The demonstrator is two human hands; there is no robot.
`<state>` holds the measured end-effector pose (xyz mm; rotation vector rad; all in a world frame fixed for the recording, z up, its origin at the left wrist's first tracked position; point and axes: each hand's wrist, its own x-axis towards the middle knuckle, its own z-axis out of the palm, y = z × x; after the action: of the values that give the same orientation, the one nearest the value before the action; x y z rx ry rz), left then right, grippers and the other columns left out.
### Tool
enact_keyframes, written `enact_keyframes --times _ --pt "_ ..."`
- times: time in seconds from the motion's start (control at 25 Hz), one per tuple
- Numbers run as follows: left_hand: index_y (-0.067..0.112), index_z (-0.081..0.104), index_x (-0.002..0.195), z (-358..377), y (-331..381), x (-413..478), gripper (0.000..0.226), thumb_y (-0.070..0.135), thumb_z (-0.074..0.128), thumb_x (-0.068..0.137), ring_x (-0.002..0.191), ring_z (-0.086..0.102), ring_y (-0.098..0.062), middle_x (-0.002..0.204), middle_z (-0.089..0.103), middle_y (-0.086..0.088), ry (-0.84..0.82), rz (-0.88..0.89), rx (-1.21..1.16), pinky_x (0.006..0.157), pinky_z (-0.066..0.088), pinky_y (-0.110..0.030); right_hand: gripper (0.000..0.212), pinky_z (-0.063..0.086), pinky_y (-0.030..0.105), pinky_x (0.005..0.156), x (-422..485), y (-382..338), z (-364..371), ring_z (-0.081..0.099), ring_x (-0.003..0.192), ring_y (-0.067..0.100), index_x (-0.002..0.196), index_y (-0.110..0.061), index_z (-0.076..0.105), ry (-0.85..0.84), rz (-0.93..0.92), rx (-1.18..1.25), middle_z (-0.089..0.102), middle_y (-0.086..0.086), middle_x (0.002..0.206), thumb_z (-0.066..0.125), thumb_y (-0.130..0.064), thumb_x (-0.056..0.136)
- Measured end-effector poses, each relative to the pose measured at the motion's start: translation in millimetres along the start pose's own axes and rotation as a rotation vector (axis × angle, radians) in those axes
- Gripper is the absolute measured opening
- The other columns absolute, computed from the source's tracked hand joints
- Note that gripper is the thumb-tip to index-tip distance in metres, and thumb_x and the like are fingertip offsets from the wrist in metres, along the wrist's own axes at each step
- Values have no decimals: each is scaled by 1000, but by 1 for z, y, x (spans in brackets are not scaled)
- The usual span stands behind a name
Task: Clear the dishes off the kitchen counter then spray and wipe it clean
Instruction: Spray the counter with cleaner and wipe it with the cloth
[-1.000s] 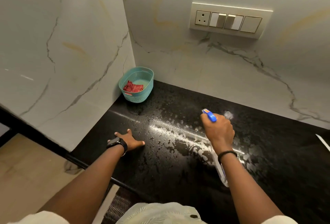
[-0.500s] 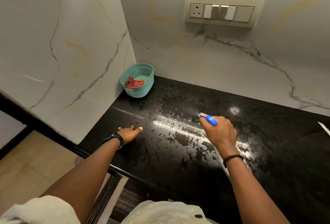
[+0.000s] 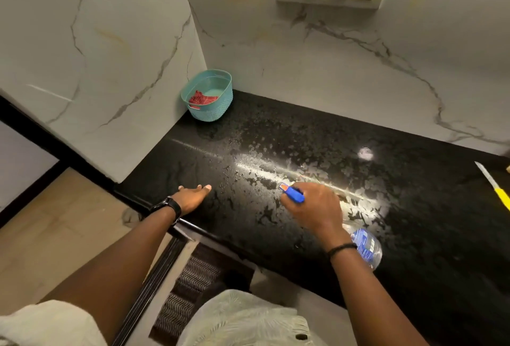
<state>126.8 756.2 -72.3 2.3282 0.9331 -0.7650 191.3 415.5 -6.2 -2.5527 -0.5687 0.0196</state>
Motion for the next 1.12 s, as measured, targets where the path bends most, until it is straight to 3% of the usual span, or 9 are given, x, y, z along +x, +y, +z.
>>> enact_keyframes --times 0.12,0.28,0.36,0.64,0.72,0.84,0.92,1.04,1.12 --pt "34 30 158 10 -7 -2 108 95 17 69 155 7 -37 168 14 -12 -8 -16 -1 124 8 -57 51 38 26 47 -23 -7 23 46 46 16 61 -20 55 -98 -192 -128 47 -7 50 42 -65 79" --pt "12 46 151 -5 6 -2 103 89 29 84 142 41 -36 157 41 -17 -11 -53 -46 119 29 -50 46 34 27 52 -29 -24 37 48 50 18 66 -23 51 -236 -351 -139 45 -7 53 36 -66 75" --pt "11 47 150 -18 12 0 103 89 32 83 140 44 -35 155 44 -15 -50 -46 -69 116 32 -50 52 39 30 54 -30 -25 39 52 52 20 65 -18 50 -287 -342 -192 46 -5 53 33 -66 75" --pt "8 39 154 -23 24 3 98 82 38 89 145 36 -35 160 36 -15 -81 -12 -177 117 28 -47 45 30 30 53 -24 8 14 47 56 17 70 -23 57 -48 -11 -225 53 -8 60 44 -65 82" --pt "5 36 155 -18 21 4 101 82 37 89 146 36 -35 161 35 -17 -56 12 -168 117 28 -46 46 32 30 54 -25 11 12 47 56 18 66 -25 51 -40 34 -255 49 -9 58 40 -67 82" --pt "3 37 154 -11 18 -1 102 82 35 90 146 35 -37 160 35 -20 -28 42 -103 119 26 -47 43 41 31 52 -24 16 11 51 54 21 68 -21 57 45 130 -234 56 -6 58 53 -60 85" --pt "8 38 155 0 15 -8 105 87 28 86 151 24 -38 162 32 -17 -7 73 7 123 16 -51 44 46 31 50 -31 19 8 53 52 19 66 -20 56 52 165 -204 56 -6 56 54 -59 86" --pt "18 24 161 20 2 -9 119 96 15 72 155 0 -41 166 23 -15 17 70 145 121 3 -66 47 32 28 46 -31 23 -1 48 49 15 60 -19 51 35 177 -199 51 -6 53 52 -59 86" --pt "23 22 161 34 9 -15 119 96 13 68 155 -2 -41 166 22 -17 22 85 150 120 0 -66 46 28 28 46 -26 30 -13 48 50 15 61 -17 51 81 235 -141 53 -5 54 55 -55 86"
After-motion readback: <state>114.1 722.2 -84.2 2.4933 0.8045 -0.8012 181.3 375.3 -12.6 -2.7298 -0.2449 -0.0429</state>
